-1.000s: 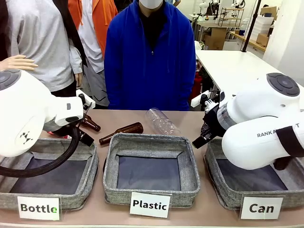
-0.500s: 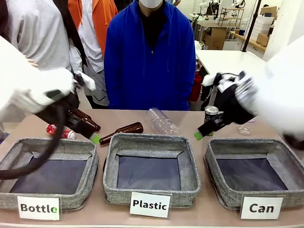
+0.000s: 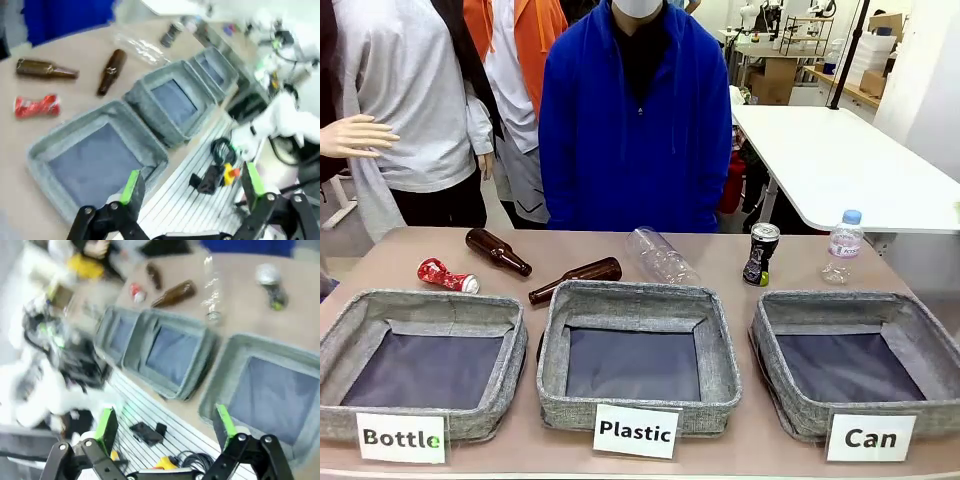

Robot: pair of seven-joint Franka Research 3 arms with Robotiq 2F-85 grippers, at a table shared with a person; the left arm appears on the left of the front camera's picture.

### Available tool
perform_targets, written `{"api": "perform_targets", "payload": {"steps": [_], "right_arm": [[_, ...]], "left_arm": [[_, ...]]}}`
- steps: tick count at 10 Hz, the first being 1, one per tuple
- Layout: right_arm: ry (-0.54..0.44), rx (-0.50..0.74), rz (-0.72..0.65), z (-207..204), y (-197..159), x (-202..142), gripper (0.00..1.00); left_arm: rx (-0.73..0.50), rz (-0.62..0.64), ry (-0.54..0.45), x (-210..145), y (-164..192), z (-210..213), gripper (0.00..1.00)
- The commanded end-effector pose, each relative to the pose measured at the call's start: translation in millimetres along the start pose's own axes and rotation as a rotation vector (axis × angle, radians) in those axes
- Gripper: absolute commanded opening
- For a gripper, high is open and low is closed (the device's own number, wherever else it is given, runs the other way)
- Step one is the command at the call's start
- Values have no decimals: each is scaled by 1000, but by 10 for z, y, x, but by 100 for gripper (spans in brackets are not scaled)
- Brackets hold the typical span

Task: Sort the can waste into the basket.
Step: Pick up the can waste from the table and place it in the right Fabric basket.

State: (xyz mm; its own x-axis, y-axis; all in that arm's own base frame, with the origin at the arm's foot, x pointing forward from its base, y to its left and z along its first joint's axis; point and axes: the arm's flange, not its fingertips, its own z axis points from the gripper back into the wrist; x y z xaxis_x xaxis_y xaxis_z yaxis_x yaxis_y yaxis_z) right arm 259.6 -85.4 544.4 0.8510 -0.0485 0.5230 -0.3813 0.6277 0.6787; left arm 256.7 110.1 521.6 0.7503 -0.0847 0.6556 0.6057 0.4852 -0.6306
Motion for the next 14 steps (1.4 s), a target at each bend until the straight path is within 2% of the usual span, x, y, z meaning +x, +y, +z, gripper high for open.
{"api": "perform_targets", "payload": {"steps": [1,3,4,6,7,8,9,14], "right_arm": [[-201,72,-158,172,-691,-447,100],[-309,114,-309,347,-1163,-677,100],[-333,112,-376,353,-1346,-740,100],[-345,110,-496,294,-1630,-770,100],[-380,57,-550,265,-1716,-766,100],[-338,102,-484,623,-1687,-693,100],[-338,102,-484,623,-1687,-693,100],[-338,102,-484,623,-1687,-693,100]], "left_arm": [[-12,219,-238,-681,720,269,100],[-61,357,-410,-1144,989,445,100],[-71,388,-457,-1266,990,435,100],[-98,407,-513,-1265,930,266,100],[-75,430,-529,-1237,918,183,100],[-19,463,-564,-1172,890,128,100],[-89,447,-523,-1140,1289,767,100],[-91,477,-521,-1161,1305,744,100]]}}
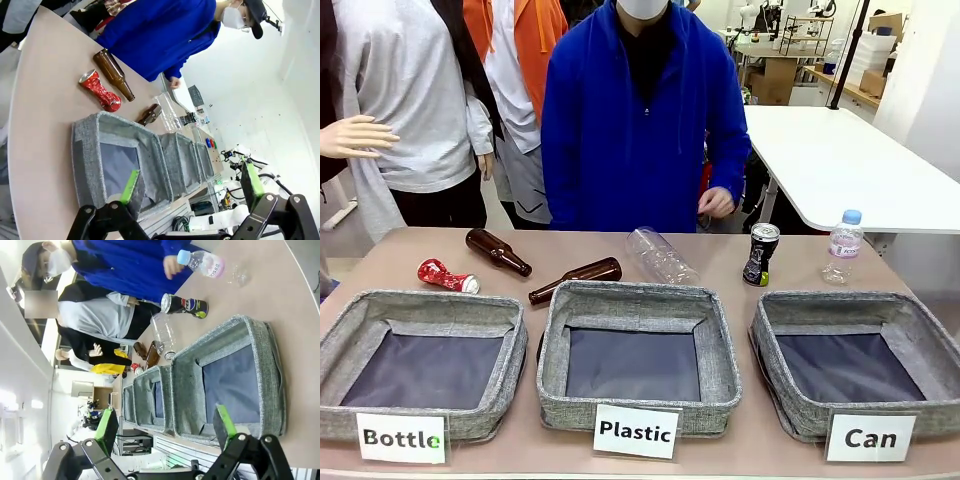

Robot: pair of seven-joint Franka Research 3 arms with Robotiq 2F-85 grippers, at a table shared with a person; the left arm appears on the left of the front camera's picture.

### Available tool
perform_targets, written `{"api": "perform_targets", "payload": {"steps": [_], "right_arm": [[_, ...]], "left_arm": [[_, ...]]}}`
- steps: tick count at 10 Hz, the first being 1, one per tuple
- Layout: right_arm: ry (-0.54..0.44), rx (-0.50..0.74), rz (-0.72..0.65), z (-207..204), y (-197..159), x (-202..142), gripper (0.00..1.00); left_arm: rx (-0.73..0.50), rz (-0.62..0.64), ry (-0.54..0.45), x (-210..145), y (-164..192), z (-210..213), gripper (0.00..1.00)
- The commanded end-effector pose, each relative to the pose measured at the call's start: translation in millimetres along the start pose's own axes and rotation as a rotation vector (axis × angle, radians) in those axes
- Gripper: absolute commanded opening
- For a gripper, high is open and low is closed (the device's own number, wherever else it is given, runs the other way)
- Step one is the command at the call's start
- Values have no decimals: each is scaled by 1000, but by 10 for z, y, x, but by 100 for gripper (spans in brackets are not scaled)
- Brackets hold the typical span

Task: Sort the can waste into the basket.
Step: Pick up the can waste from the table and place it in the right Fabric basket.

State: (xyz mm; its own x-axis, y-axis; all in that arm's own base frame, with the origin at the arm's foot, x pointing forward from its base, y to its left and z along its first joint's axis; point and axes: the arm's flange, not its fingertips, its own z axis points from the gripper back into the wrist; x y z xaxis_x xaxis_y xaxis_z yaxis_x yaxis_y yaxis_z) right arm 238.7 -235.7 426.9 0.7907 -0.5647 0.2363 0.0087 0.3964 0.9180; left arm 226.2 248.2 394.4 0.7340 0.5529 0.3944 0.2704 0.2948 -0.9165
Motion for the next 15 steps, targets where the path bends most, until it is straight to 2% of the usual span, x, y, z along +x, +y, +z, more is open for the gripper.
{"api": "perform_targets", "payload": {"steps": [1,2,4,6,8,10,12,13,15], "right_arm": [[-15,22,27,-21,-12,30,100],[-15,22,27,-21,-12,30,100],[-15,22,27,-21,-12,30,100],[-15,22,27,-21,-12,30,100],[-15,22,27,-21,-12,30,100],[-15,22,27,-21,-12,30,100],[-15,22,27,-21,-12,30,100],[-15,22,27,-21,-12,30,100],[-15,22,27,-21,-12,30,100]], "left_arm": [[84,-54,18,-3,-194,-88,100],[186,-126,121,58,-446,-255,100],[416,-191,319,361,-757,-667,100],[609,-257,456,492,-1022,-1273,100],[718,-310,559,579,-1219,-1862,100],[867,-348,576,481,-1270,-2450,100],[1025,-357,568,373,-1174,-3096,100],[1065,-368,571,331,-1097,-3313,100],[1180,-361,510,330,-886,-3667,100]]}}
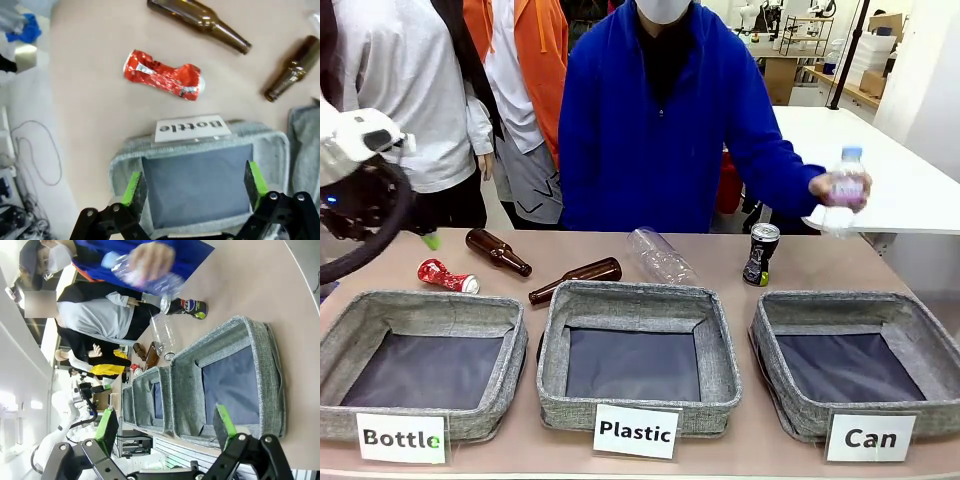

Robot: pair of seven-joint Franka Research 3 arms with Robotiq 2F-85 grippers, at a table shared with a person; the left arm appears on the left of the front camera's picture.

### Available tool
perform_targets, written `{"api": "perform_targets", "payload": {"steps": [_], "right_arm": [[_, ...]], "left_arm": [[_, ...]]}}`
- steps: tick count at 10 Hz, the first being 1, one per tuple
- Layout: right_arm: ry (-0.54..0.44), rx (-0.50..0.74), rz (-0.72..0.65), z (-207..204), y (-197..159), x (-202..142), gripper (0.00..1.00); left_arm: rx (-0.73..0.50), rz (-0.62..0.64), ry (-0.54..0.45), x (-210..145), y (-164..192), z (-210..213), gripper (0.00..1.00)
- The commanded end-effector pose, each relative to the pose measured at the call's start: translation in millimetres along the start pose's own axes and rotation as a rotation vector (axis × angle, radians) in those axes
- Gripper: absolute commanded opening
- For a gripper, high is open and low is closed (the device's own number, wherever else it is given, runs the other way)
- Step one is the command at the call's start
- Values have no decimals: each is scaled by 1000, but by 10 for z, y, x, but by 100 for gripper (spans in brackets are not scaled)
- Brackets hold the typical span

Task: Sort the can waste into the basket.
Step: Pick up the can waste from the table and place it in the right Fabric basket.

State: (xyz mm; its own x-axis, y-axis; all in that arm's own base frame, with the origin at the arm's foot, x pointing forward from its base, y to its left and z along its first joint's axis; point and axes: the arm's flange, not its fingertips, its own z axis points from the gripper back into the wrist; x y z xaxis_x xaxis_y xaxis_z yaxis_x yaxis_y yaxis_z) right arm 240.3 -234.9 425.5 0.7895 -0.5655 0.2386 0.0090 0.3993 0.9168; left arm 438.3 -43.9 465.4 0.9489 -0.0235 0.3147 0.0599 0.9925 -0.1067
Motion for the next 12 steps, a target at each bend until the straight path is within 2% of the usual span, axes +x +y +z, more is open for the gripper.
{"api": "perform_targets", "payload": {"steps": [1,3,4,7,8,9,10,11,12], "right_arm": [[-13,25,25,-2,-2,25,100],[-13,25,25,-2,-2,25,100],[-13,25,25,-2,-2,25,100],[-13,25,25,-2,-2,25,100],[-13,25,25,-2,-2,25,100],[-13,25,25,-2,-2,25,100],[-13,25,25,-2,-2,25,100],[-13,25,25,-2,-2,25,100],[-13,25,25,-2,-2,25,100]], "left_arm": [[83,69,20,160,-44,-177,100],[38,104,28,134,-39,-112,100],[61,56,16,113,-19,-250,100],[53,74,23,126,-27,-263,100],[30,-314,-69,183,-42,-230,100],[-66,-756,-81,292,10,-239,100],[-114,-938,-96,369,91,-235,100],[-194,-1151,-69,425,168,-247,100],[-213,-1269,-38,469,217,-272,100]]}}
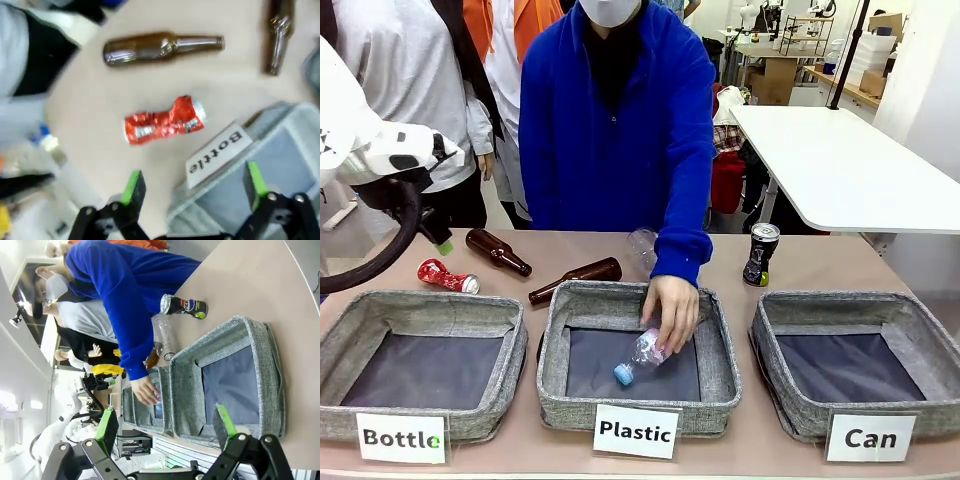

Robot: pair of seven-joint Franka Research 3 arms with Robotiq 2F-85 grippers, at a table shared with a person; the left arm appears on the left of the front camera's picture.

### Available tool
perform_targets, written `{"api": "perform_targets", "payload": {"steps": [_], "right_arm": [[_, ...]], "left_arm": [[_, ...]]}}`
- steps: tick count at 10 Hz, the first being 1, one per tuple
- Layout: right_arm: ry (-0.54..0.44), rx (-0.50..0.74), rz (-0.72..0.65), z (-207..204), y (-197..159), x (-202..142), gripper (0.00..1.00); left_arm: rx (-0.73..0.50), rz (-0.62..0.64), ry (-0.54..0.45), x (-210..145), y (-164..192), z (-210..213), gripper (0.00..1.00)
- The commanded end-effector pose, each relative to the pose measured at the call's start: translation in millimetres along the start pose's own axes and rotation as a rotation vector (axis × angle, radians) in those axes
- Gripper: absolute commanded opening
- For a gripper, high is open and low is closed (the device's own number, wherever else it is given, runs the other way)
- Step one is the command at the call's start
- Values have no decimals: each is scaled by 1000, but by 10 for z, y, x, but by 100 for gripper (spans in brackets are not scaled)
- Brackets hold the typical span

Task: Sort the can waste into the basket.
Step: Pick up the can waste from the table and place it in the right Fabric basket.

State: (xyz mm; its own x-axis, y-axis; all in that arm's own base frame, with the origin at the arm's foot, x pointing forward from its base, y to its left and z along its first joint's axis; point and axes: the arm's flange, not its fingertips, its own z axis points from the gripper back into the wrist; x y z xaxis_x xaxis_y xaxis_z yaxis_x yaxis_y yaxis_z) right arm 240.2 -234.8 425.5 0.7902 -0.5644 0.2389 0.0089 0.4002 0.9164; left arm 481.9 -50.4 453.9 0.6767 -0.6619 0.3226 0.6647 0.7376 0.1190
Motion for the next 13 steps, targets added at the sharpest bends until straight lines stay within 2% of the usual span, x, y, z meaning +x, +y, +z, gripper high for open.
{"api": "perform_targets", "payload": {"steps": [1,4,6,7,8,9,10,11,12,13], "right_arm": [[-14,25,25,-1,-3,27,100],[-14,25,25,-1,-3,27,100],[-14,25,25,-1,-3,27,100],[-14,25,25,-1,-3,27,100],[-14,25,25,-1,-3,27,100],[-14,25,25,-1,-3,27,100],[-14,25,25,-1,-3,27,100],[-14,25,25,-1,-3,27,100],[-14,25,25,-1,-3,27,100],[-14,25,25,-1,-3,27,100]], "left_arm": [[-221,-649,-55,-73,302,-38,100],[-305,-837,-35,137,375,-96,100],[-287,-1107,219,239,410,-133,100],[-226,-1244,312,210,405,-117,100],[-217,-1346,266,192,400,-80,100],[-242,-1428,154,189,402,-34,100],[-271,-1412,62,169,427,-30,100],[-311,-1251,4,205,407,-14,100],[-250,-1387,220,291,404,-41,100],[-250,-1387,220,291,404,-41,100]]}}
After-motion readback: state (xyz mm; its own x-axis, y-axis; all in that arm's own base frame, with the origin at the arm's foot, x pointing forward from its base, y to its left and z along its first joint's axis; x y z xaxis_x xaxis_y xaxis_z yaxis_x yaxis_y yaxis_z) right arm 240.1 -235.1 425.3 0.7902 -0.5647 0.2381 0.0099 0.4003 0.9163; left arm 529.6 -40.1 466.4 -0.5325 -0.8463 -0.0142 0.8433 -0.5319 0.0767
